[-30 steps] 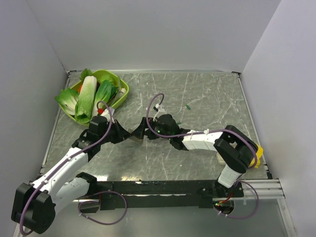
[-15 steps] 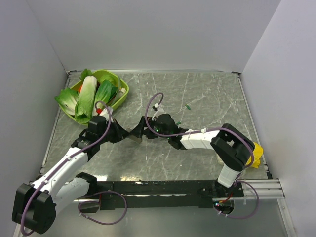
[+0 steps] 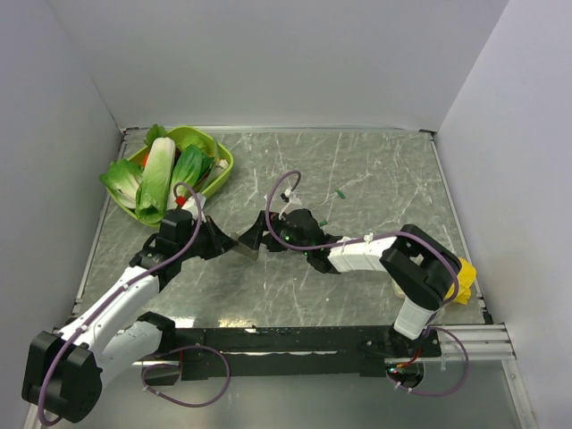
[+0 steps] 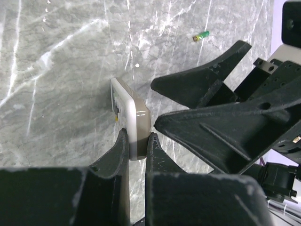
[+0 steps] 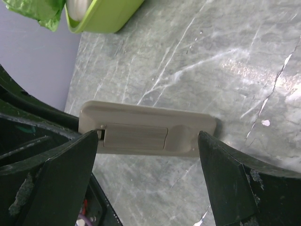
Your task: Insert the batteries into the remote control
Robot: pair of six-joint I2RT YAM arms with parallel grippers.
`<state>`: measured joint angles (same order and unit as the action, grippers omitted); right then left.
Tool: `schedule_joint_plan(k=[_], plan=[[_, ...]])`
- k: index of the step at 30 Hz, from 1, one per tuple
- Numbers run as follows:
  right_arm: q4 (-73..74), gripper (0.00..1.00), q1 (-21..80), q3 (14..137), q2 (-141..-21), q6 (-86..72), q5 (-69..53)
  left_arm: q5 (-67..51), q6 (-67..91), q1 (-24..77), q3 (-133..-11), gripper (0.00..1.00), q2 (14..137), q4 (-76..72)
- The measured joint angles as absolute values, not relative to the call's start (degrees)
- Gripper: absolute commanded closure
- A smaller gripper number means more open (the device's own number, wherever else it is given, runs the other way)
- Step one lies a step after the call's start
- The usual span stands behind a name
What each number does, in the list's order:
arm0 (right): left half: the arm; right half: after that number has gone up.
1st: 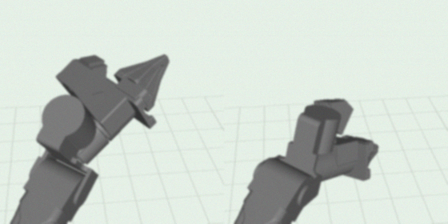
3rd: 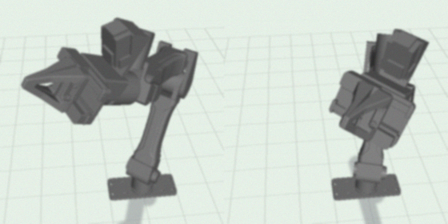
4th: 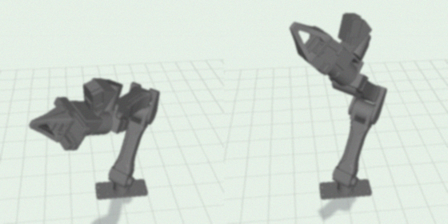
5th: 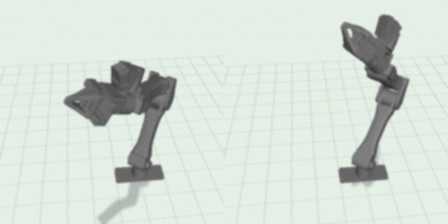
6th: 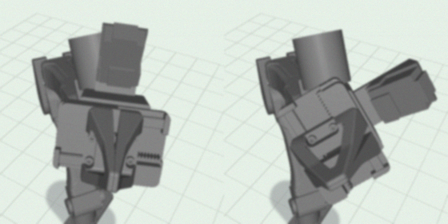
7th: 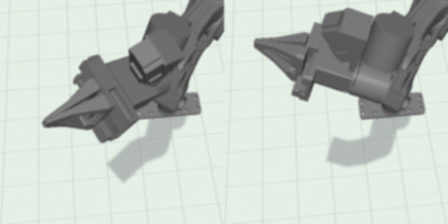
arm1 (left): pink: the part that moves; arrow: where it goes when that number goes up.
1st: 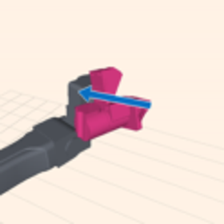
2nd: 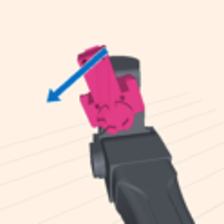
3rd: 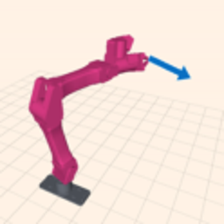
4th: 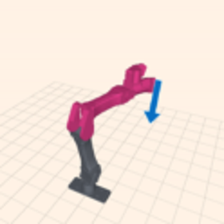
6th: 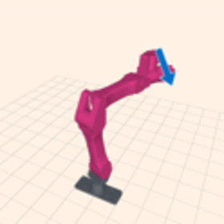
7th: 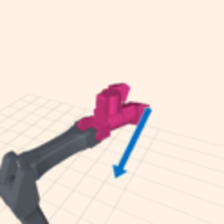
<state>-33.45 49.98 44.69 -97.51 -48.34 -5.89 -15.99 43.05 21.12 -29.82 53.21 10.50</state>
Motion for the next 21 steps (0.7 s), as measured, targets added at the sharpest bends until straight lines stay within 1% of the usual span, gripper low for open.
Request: schedule_joint_plan(k=[21], plan=[[-32.0, 0.06, 50.0, 46.0, -97.6, -47.5, -7.7, -17.6, 42.9, 21.1, -29.5, 0.99, 53.4, 9.9]])
